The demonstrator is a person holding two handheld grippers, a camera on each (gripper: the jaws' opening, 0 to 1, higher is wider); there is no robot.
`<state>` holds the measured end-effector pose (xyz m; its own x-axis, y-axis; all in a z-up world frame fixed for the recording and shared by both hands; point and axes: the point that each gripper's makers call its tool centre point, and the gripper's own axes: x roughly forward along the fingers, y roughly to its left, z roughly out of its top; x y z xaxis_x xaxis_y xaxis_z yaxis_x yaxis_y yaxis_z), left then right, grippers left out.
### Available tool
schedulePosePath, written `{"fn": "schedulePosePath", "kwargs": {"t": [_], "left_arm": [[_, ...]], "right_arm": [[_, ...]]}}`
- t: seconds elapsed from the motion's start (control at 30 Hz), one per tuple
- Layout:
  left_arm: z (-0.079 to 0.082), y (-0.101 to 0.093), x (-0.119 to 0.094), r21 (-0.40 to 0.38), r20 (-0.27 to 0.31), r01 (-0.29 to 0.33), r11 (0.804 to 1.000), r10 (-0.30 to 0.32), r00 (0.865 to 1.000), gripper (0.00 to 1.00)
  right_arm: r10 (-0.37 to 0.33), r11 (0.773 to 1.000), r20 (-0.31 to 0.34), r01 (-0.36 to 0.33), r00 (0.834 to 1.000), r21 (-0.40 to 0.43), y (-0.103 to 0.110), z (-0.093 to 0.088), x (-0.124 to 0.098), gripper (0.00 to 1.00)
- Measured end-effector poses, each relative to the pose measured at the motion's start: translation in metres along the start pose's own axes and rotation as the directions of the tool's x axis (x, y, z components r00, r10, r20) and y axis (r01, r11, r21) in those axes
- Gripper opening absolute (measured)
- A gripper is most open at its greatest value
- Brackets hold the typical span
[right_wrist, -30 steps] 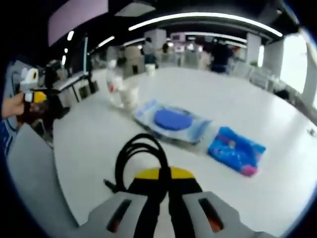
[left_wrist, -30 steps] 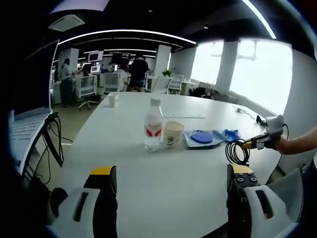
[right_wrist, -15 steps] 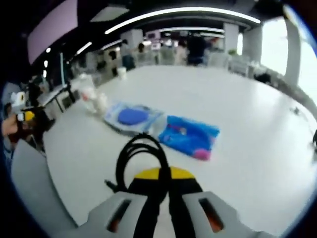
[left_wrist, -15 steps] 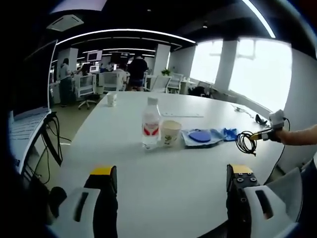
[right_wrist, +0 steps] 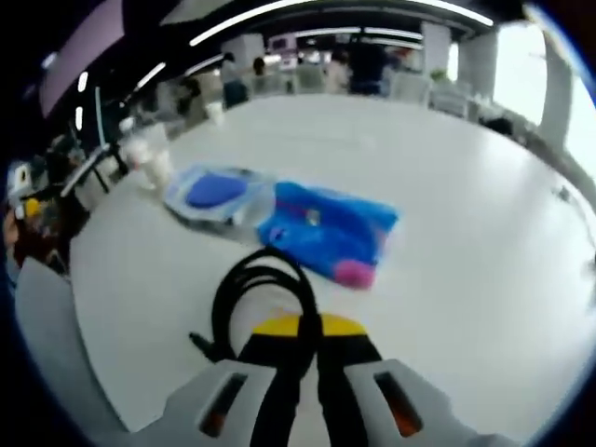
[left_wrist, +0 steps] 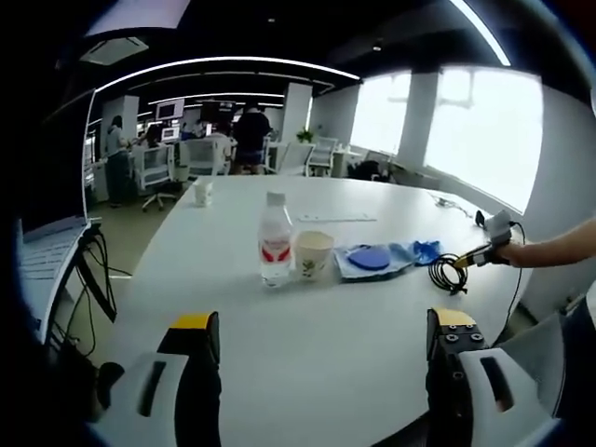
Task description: Arrange the tabletop items into an orderly group along one side of the table until the central work area is clear of visible clutter.
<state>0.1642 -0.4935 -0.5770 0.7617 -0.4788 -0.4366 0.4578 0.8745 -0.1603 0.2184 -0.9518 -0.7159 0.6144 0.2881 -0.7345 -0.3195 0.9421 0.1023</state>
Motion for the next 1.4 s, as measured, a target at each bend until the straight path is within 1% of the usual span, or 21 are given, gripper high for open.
{"fn": "schedulePosePath", "kwargs": {"t": [0.07, 0.1, 0.27, 0.4, 0.57, 0.67, 0.73, 0.8, 0.87, 0.93, 0.97, 1.0, 1.07, 1.13, 1.17, 1.23, 1.3, 1.37, 1.4], "left_arm": [[-0.001, -0.001, 0.000, 0.000, -0.003, 0.002, 1.000, -0.002, 1.000, 0.91], [-0.001, -0.002, 0.000, -0.001, -0.002, 0.003, 1.000, -0.003, 1.000, 0.91], [0.001, -0.007, -0.001, 0.002, -0.003, 0.009, 1.000, -0.009, 1.000, 0.91], [0.005, -0.007, -0.002, -0.001, 0.005, 0.003, 1.000, -0.003, 1.000, 0.93], [0.009, -0.011, 0.003, 0.002, -0.002, -0.002, 1.000, 0.002, 1.000, 0.93], [0.007, -0.014, 0.009, 0.001, -0.014, 0.002, 1.000, -0.002, 1.000, 0.93], [0.006, -0.015, 0.010, -0.002, -0.019, 0.004, 1.000, -0.004, 1.000, 0.94], [0.002, -0.015, 0.010, -0.010, -0.039, -0.003, 1.000, 0.003, 0.999, 0.95], [0.005, -0.016, 0.009, -0.016, -0.028, -0.010, 1.000, 0.010, 1.000, 0.97], [0.008, -0.018, 0.008, -0.027, -0.010, -0.010, 1.000, 0.010, 1.000, 0.99], [0.009, -0.018, 0.008, -0.035, -0.007, -0.008, 0.999, 0.008, 1.000, 0.99], [0.009, -0.019, 0.009, -0.036, -0.008, -0.009, 0.999, 0.009, 1.000, 0.99], [0.007, -0.020, 0.011, -0.031, -0.015, -0.014, 0.999, 0.014, 1.000, 0.99], [0.005, -0.021, 0.013, -0.028, -0.020, -0.020, 0.999, 0.019, 1.000, 1.00], [0.005, -0.022, 0.013, -0.025, -0.023, -0.024, 0.999, 0.024, 0.999, 1.00], [0.004, -0.024, 0.013, -0.024, -0.023, -0.026, 0.999, 0.026, 0.999, 1.00], [0.004, -0.026, 0.014, -0.026, -0.024, -0.025, 0.999, 0.024, 0.999, 1.00], [0.004, -0.028, 0.014, -0.018, -0.024, -0.020, 1.000, 0.020, 1.000, 1.00], [0.005, -0.027, 0.014, -0.012, -0.023, -0.022, 1.000, 0.022, 1.000, 1.00]], "right_arm": [[0.016, 1.000, -0.018, -0.016, 1.000, -0.005, -0.001, -0.002, 0.002, 0.01], [0.019, 1.000, -0.027, -0.020, 0.999, -0.022, -0.003, -0.003, 0.004, 0.01], [0.054, 0.998, -0.055, -0.055, 0.997, -0.012, -0.004, -0.007, 0.007, 0.01], [0.061, 0.996, -0.068, -0.065, 0.996, -0.064, -0.003, -0.009, 0.009, 0.02], [0.065, 0.994, -0.060, -0.070, 0.996, -0.087, -0.003, -0.008, 0.010, 0.03], [0.055, 0.990, -0.068, -0.064, 0.996, -0.122, -0.004, -0.013, 0.011, 0.04], [0.055, 0.986, -0.051, -0.062, 0.997, -0.158, -0.004, -0.011, 0.011, 0.05], [0.054, 0.980, -0.027, -0.058, 0.998, -0.190, -0.003, -0.008, 0.012, 0.06], [0.061, 0.977, -0.009, -0.062, 0.998, -0.205, -0.002, -0.006, 0.010, 0.08], [0.050, 0.975, 0.000, -0.049, 0.999, -0.219, -0.004, -0.005, 0.010, 0.15], [0.016, 0.967, 0.009, -0.013, 1.000, -0.255, -0.011, -0.003, 0.007, 0.22], [0.009, 0.967, 0.043, 0.002, 0.999, -0.254, -0.012, 0.001, 0.003, 0.26], [0.038, 0.973, 0.099, -0.015, 0.994, -0.228, -0.008, 0.008, -0.003, 0.33], [0.047, 0.977, 0.125, -0.020, 0.991, -0.213, -0.008, 0.009, -0.009, 0.41], [0.054, 0.978, 0.155, -0.021, 0.986, -0.208, -0.008, 0.012, -0.012, 0.50], [0.068, 0.980, 0.178, -0.032, 0.982, -0.195, -0.007, 0.013, -0.016, 0.67], [0.072, 0.982, 0.189, -0.036, 0.979, -0.188, -0.006, 0.011, -0.022, 0.75], [0.106, 0.987, 0.229, -0.075, 0.968, -0.139, 0.000, 0.015, -0.027, 0.87], [0.121, 0.989, 0.261, -0.092, 0.958, -0.119, 0.004, 0.018, -0.031, 0.92]]}}
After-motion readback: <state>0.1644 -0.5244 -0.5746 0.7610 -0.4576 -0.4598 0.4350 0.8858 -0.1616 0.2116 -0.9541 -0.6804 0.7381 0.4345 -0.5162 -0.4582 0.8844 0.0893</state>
